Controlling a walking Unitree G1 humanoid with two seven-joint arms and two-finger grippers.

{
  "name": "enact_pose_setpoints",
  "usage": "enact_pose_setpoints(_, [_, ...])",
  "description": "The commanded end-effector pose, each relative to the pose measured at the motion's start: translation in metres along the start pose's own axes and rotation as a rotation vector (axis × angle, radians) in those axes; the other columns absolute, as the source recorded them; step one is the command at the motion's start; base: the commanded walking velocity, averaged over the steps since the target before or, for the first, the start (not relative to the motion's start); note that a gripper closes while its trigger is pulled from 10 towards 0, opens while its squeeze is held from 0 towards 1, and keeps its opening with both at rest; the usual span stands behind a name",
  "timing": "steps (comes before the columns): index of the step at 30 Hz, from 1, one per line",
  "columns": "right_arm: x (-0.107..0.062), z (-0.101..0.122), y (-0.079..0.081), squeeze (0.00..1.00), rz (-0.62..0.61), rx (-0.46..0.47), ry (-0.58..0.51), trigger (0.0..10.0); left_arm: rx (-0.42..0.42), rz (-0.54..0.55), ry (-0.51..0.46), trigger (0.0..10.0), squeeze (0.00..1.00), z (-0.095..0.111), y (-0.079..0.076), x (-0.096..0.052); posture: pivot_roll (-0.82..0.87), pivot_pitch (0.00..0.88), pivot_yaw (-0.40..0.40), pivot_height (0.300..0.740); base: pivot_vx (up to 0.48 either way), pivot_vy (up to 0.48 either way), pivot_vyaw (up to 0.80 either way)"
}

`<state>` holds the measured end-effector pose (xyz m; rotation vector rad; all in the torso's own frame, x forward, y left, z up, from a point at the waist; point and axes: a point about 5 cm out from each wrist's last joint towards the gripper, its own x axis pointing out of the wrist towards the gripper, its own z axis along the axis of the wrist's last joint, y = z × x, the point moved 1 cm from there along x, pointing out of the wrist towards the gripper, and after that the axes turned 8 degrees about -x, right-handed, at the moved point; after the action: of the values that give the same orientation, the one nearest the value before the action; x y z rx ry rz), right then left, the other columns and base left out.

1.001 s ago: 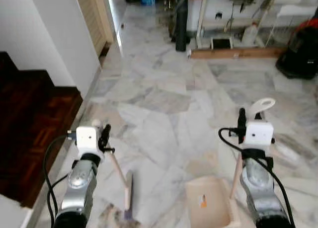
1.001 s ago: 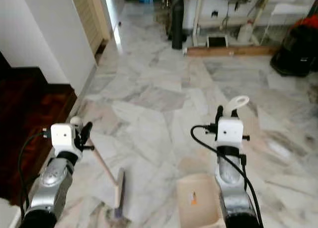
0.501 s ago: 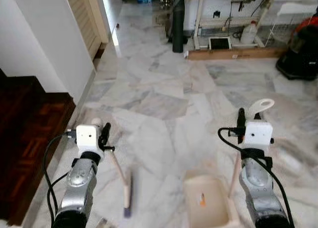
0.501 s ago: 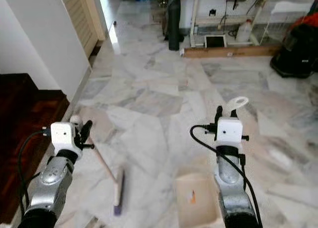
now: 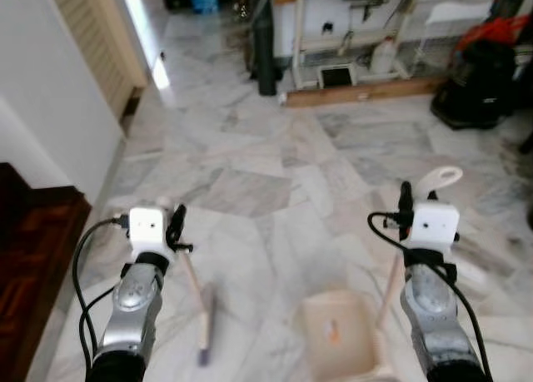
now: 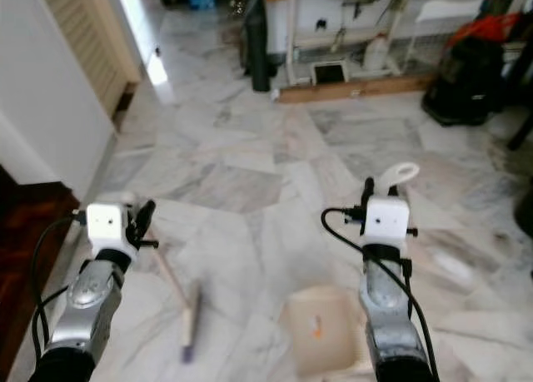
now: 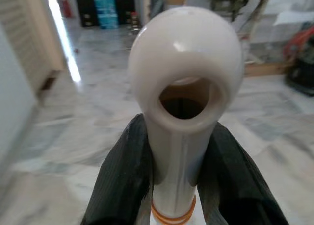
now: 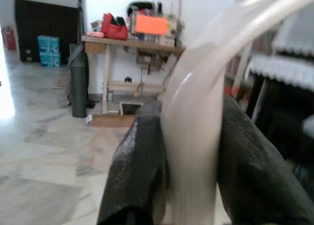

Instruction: Sweep floor

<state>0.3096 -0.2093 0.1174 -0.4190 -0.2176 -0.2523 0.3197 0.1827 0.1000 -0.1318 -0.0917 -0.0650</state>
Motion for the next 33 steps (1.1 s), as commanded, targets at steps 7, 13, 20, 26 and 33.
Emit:
enact_pose_setpoints(7, [0.0049,0.0158,0.0073,0.0,0.007,0.038,-0.068,10.0,0.036,0.011,-0.032,10.0,0.0,0.0082,0.0078,0.0011,-0.02,0.05,0.055,0.74,0.37,0.0,0.0])
enact_pose_setpoints(13, [0.0063,0.0146,0.0068,0.0,0.006,0.041,-0.056,10.0,0.034,0.005,-0.034,10.0,0.0,0.009,0.0072,0.0022,-0.02,0.05,0.055,0.74,0.369,0.0,-0.42])
enact_pose_setpoints(20, [0.0065,0.0146,0.0075,0.0,0.008,0.034,-0.057,10.0,0.033,0.001,-0.033,10.0,0.0,0.0088,0.0065,0.0027,-0.02,0.044,0.055,0.74,0.37,0.0,-0.8])
enact_pose_setpoints(26, [0.0067,0.0146,0.0074,0.0,0.009,0.036,-0.056,10.0,0.032,0.0,-0.034,10.0,0.0,0.0089,0.0056,0.003,-0.02,0.047,0.056,0.74,0.368,0.0,-0.8])
enact_pose_setpoints(33, [0.0068,0.014,0.007,0.0,0.009,0.032,-0.054,10.0,0.03,0.0,-0.032,10.0,0.0,0.0077,0.0056,0.0026,-0.02,0.048,0.054,0.74,0.369,0.0,-0.34])
